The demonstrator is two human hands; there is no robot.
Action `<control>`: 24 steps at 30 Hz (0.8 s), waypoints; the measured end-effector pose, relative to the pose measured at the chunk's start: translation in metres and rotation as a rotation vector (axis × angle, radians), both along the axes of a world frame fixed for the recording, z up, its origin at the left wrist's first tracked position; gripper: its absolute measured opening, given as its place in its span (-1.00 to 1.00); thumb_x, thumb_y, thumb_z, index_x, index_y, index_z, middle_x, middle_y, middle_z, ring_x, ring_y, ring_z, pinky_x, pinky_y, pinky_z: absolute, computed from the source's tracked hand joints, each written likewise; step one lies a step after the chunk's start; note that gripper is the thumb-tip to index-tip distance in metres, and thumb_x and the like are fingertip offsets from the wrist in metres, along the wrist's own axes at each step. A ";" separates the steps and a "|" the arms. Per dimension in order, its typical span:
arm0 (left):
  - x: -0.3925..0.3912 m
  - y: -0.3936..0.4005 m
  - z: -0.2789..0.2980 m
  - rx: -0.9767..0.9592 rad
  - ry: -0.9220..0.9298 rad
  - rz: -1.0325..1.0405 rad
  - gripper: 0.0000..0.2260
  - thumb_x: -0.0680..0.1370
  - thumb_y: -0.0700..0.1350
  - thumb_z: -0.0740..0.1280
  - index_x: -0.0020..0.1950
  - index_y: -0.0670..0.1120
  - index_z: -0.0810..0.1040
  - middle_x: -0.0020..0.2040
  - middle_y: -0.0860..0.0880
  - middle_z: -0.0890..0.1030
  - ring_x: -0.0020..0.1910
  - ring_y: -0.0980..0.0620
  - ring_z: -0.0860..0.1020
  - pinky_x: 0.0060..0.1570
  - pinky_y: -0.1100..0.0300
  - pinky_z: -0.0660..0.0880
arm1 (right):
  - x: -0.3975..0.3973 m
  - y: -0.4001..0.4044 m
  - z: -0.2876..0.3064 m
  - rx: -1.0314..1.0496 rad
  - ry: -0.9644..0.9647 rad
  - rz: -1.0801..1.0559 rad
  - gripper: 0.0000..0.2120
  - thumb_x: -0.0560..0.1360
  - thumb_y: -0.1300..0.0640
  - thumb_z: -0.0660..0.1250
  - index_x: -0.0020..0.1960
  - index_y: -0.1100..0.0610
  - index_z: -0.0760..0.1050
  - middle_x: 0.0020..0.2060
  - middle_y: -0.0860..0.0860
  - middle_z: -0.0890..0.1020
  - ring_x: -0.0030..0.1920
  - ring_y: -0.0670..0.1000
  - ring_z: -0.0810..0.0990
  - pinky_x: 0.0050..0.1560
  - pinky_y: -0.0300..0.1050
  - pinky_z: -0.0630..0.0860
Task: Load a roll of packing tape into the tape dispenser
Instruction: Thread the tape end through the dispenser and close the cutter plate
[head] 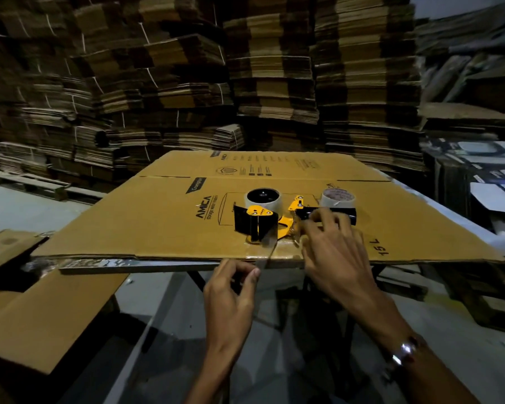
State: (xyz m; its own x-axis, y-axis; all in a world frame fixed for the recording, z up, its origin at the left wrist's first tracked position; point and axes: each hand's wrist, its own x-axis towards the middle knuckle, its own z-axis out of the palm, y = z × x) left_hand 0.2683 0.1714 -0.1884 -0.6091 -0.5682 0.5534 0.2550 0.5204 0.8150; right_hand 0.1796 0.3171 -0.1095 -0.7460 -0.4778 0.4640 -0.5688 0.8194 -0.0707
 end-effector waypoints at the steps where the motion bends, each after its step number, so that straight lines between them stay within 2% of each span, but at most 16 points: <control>1: 0.001 -0.005 0.001 0.019 -0.006 0.010 -0.87 0.53 -0.23 0.43 -0.18 -0.03 0.59 -0.20 0.11 0.60 -0.16 0.15 0.58 -0.22 0.29 0.54 | -0.009 -0.001 0.001 0.025 0.006 -0.009 -0.54 0.56 0.01 0.32 0.44 -0.03 0.35 0.43 0.03 0.32 0.42 0.12 0.29 0.40 0.12 0.32; 4: 0.001 -0.021 0.004 0.032 -0.043 0.036 -0.88 0.52 -0.22 0.44 -0.19 -0.05 0.59 -0.22 0.08 0.62 -0.22 0.16 0.56 -0.27 0.38 0.47 | -0.035 -0.004 0.003 0.072 -0.009 -0.018 -0.29 0.48 0.01 0.44 0.53 -0.03 0.19 0.53 0.09 0.20 0.52 0.19 0.17 0.49 0.20 0.20; 6: -0.001 -0.034 0.006 0.024 -0.090 0.043 -0.89 0.52 -0.20 0.44 -0.19 -0.05 0.59 -0.22 0.07 0.62 -0.22 0.18 0.56 -0.28 0.36 0.48 | -0.054 -0.006 0.004 0.093 -0.026 -0.018 -0.21 0.46 -0.05 0.46 0.55 -0.03 0.13 0.56 0.09 0.15 0.54 0.21 0.12 0.52 0.23 0.15; 9: -0.006 -0.055 0.013 0.006 -0.162 0.048 -0.91 0.52 -0.19 0.45 -0.16 -0.05 0.60 -0.18 0.07 0.63 -0.17 0.20 0.57 -0.24 0.45 0.44 | -0.076 -0.009 0.007 0.147 -0.056 -0.022 -0.13 0.42 -0.06 0.50 0.56 -0.05 0.07 0.57 0.08 0.15 0.54 0.21 0.12 0.52 0.28 0.15; 13: -0.014 -0.079 0.028 -0.028 -0.261 0.040 -0.94 0.53 -0.18 0.43 -0.13 -0.07 0.61 -0.17 0.07 0.63 -0.15 0.19 0.59 -0.21 0.36 0.48 | -0.093 -0.010 0.001 0.166 -0.163 0.026 -0.11 0.46 -0.02 0.47 0.59 -0.09 -0.02 0.49 0.06 0.33 0.45 0.21 0.33 0.48 0.30 0.20; 15: -0.019 -0.089 0.034 -0.039 -0.294 0.012 -0.94 0.53 -0.18 0.43 -0.13 -0.06 0.61 -0.18 0.05 0.64 -0.17 0.14 0.62 -0.19 0.28 0.56 | -0.098 -0.009 -0.004 0.170 -0.149 0.035 -0.11 0.48 -0.05 0.43 0.60 -0.11 -0.07 0.43 0.05 0.42 0.39 0.20 0.41 0.47 0.29 0.22; 17: -0.026 -0.097 0.036 -0.077 -0.310 0.012 -0.95 0.52 -0.18 0.44 -0.13 -0.07 0.62 -0.16 0.03 0.64 -0.14 0.09 0.63 -0.11 0.14 0.59 | -0.101 -0.008 -0.007 0.163 -0.137 0.041 -0.12 0.50 -0.07 0.41 0.61 -0.12 -0.09 0.42 0.03 0.43 0.39 0.18 0.42 0.46 0.28 0.23; 20: -0.037 -0.105 0.037 -0.133 -0.313 -0.007 -0.94 0.52 -0.18 0.44 -0.14 -0.09 0.62 -0.05 0.01 0.62 -0.01 0.05 0.58 0.00 0.08 0.55 | -0.102 -0.006 -0.005 0.141 -0.154 0.064 -0.15 0.52 -0.05 0.39 0.61 -0.13 -0.08 0.45 0.00 0.42 0.41 0.16 0.40 0.48 0.29 0.19; 24: -0.044 -0.115 0.037 -0.143 -0.323 -0.098 -0.94 0.52 -0.21 0.44 -0.14 -0.10 0.61 0.10 0.01 0.61 0.10 0.08 0.56 0.07 0.11 0.54 | -0.104 -0.002 0.003 0.098 -0.224 0.118 -0.19 0.53 0.16 0.36 0.61 -0.14 -0.02 0.46 0.00 0.42 0.42 0.15 0.40 0.49 0.27 0.18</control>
State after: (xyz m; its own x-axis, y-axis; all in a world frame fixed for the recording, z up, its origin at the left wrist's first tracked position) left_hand 0.2238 0.0561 -0.1510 -0.8129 -0.4297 0.3933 0.0504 0.6207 0.7824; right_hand 0.0756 0.3148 -0.1066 -0.7611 -0.6023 0.2409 -0.6401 0.7575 -0.1286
